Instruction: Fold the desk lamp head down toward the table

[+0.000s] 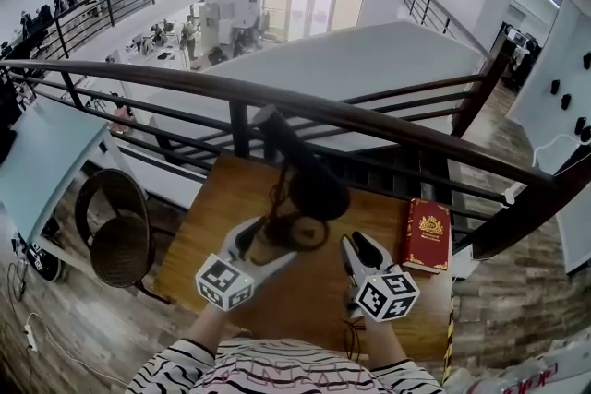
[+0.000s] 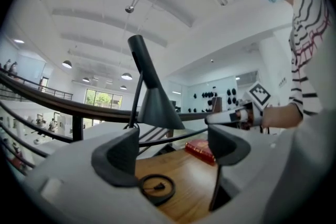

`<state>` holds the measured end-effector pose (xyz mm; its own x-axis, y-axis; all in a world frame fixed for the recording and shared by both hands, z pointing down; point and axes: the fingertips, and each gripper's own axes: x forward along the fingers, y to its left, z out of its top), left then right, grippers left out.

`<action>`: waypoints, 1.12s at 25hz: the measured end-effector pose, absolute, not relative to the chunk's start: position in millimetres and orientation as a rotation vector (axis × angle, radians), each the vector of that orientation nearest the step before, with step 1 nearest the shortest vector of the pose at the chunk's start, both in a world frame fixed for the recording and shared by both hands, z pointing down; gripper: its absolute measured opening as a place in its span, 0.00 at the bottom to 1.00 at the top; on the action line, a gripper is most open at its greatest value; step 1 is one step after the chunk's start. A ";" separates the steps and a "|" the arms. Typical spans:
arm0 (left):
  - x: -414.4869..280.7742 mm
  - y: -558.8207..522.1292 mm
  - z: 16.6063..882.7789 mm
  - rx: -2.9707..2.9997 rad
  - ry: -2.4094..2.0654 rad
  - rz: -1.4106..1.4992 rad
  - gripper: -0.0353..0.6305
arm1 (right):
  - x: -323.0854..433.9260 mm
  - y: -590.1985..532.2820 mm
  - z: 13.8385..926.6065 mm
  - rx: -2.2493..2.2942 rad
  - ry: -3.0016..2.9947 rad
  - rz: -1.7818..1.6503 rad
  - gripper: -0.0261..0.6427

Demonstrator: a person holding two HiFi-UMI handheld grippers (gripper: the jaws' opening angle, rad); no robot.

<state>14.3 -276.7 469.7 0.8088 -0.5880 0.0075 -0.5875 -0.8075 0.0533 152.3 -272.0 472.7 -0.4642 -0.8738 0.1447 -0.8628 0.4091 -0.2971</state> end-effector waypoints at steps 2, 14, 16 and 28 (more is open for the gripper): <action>17.5 -266.0 475.4 2.920 -0.980 -0.016 0.66 | 157.1 -261.1 477.2 -1.589 2.615 -0.524 0.21; 29.4 -205.0 492.0 2.876 -1.084 0.016 0.40 | 173.3 -199.2 495.2 -1.497 2.665 -0.563 0.19; 29.3 -197.9 496.5 2.864 -1.118 0.023 0.37 | 175.9 -192.0 498.7 -1.484 2.672 -0.565 0.18; 24.4 -160.8 515.3 2.803 -1.215 0.034 0.21 | 178.3 -160.6 515.0 -1.430 2.710 -0.592 0.06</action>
<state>24.4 -160.8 515.3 0.6841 -0.7273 0.0549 -0.7293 -0.6806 0.0702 178.3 -160.6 515.0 -0.5799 -0.7997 0.1557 -0.7917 0.5082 -0.3390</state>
